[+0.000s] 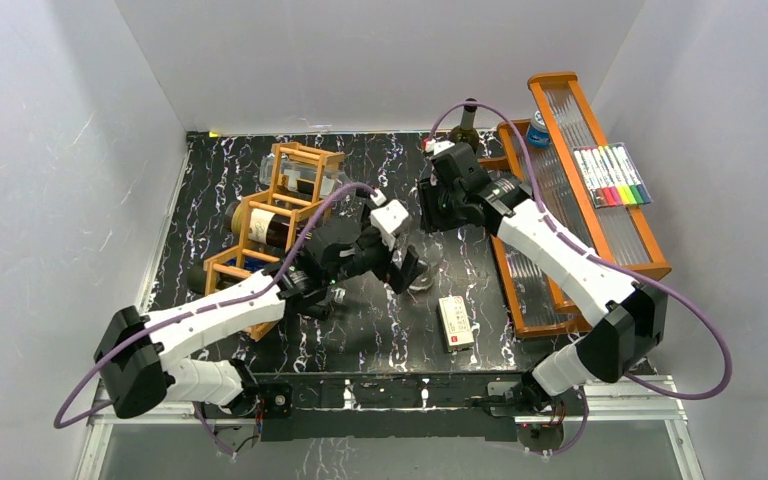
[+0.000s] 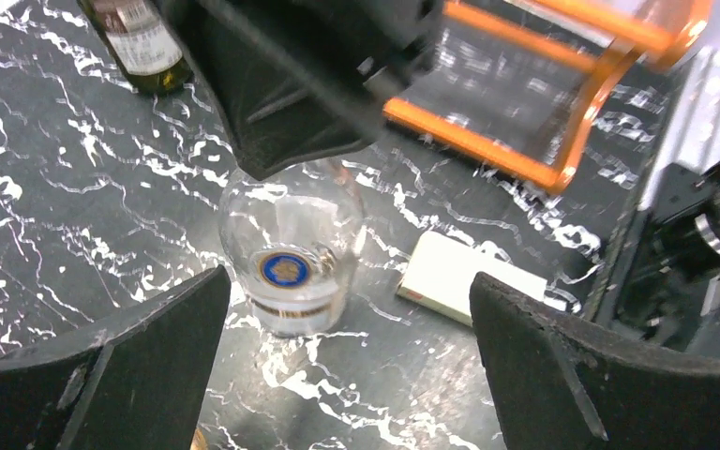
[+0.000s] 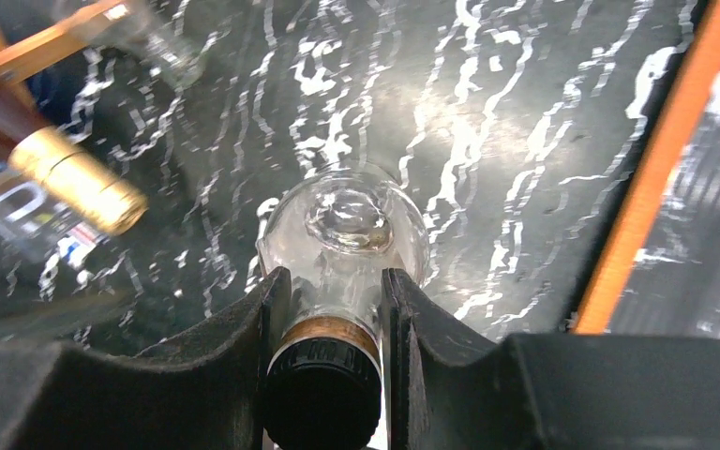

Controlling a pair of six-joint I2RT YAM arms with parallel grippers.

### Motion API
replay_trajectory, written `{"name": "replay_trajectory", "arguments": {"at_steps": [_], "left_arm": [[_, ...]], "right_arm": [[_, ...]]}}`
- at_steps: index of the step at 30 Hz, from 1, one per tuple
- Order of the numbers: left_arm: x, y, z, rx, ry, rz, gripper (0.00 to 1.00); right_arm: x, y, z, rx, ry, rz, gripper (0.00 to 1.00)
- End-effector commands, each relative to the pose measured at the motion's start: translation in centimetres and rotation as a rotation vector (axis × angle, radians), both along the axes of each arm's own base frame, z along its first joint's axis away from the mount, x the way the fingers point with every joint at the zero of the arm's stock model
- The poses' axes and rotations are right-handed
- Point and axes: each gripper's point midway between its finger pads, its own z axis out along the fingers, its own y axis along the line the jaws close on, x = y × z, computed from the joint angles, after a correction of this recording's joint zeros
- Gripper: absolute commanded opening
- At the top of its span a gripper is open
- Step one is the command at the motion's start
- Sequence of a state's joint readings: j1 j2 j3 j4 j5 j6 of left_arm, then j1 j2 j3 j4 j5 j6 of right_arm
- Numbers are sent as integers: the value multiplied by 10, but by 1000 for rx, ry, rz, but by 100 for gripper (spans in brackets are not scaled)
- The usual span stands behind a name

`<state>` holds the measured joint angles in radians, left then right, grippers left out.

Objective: Take the wine bottle off the wine rack

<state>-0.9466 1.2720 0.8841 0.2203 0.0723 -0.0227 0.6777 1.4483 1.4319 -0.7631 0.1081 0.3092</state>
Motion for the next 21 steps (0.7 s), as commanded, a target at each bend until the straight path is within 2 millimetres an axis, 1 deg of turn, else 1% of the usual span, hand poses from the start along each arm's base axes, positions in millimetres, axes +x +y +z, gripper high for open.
{"name": "replay_trajectory", "arguments": {"at_steps": [1, 6, 10, 11, 12, 18, 21], "left_arm": [[-13, 7, 48, -45, 65, 10, 98], [-10, 24, 71, -26, 108, 102, 98], [-2, 47, 89, -3, 114, 205, 98], [4, 54, 98, -5, 114, 231, 98], [8, 62, 100, 8, 126, 252, 98], [38, 119, 103, 28, 230, 347, 98], [44, 138, 110, 32, 230, 381, 98]], "right_arm": [[53, -16, 68, 28, -227, -122, 0], [85, -41, 80, 9, -265, -204, 0], [114, -62, 81, -14, -291, -273, 0], [121, -67, 82, -16, -299, -290, 0], [128, -71, 82, -17, -303, -305, 0], [162, -92, 78, -24, -317, -355, 0], [173, -98, 77, -28, -323, -366, 0]]}}
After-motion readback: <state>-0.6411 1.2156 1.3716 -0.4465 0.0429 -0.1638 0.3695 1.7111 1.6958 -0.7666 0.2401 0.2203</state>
